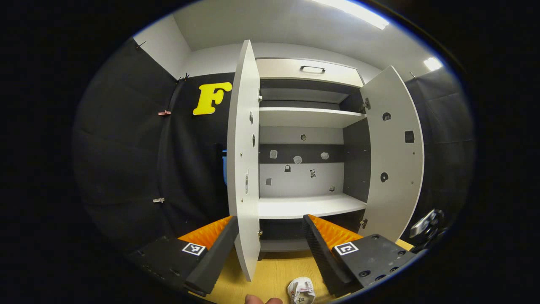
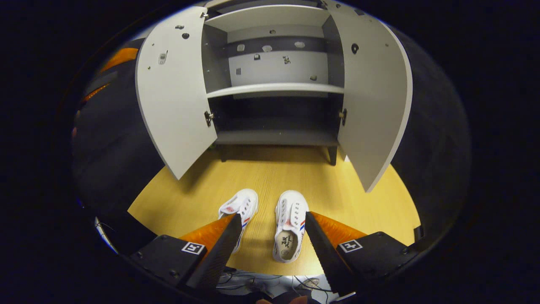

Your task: Grab one shoe with the right hand and put it into the shoe cabinet, grab the other shoe with the left hand and put it into the shoe cabinet; then close the right door with the right hand and the left door with the left hand.

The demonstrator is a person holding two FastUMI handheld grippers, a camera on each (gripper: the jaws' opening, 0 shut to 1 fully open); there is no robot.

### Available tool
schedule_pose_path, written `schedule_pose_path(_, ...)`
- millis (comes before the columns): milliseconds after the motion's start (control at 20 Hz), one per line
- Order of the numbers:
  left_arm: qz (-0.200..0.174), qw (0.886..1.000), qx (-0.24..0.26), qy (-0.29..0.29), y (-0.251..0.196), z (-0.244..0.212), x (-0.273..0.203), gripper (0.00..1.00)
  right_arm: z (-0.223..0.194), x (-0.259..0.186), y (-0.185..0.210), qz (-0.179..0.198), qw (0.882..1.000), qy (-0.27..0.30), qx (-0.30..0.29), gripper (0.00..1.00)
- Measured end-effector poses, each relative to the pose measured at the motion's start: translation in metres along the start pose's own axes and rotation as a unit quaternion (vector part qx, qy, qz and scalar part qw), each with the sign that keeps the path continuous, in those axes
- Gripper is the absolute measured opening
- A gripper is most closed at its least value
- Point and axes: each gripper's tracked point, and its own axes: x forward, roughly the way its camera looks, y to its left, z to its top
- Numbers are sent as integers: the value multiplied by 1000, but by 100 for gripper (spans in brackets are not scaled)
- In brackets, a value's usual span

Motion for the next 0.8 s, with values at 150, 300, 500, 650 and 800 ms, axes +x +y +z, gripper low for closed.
schedule_pose_path(150,5,1000,3,6,5,-6,-3,95,-45,32,-2,-2,999,46,25,89)
schedule_pose_path(300,11,1000,-1,10,10,-12,-6,94,-85,66,-12,-19,996,80,39,56)
schedule_pose_path(500,18,1000,5,11,17,-21,-8,95,-98,104,-20,-37,995,73,54,54)
schedule_pose_path(650,26,999,15,22,22,-30,-8,95,-99,126,-19,-37,996,66,40,36)
schedule_pose_path(800,34,999,14,24,26,-36,-7,94,-86,146,-18,-44,998,41,25,40)
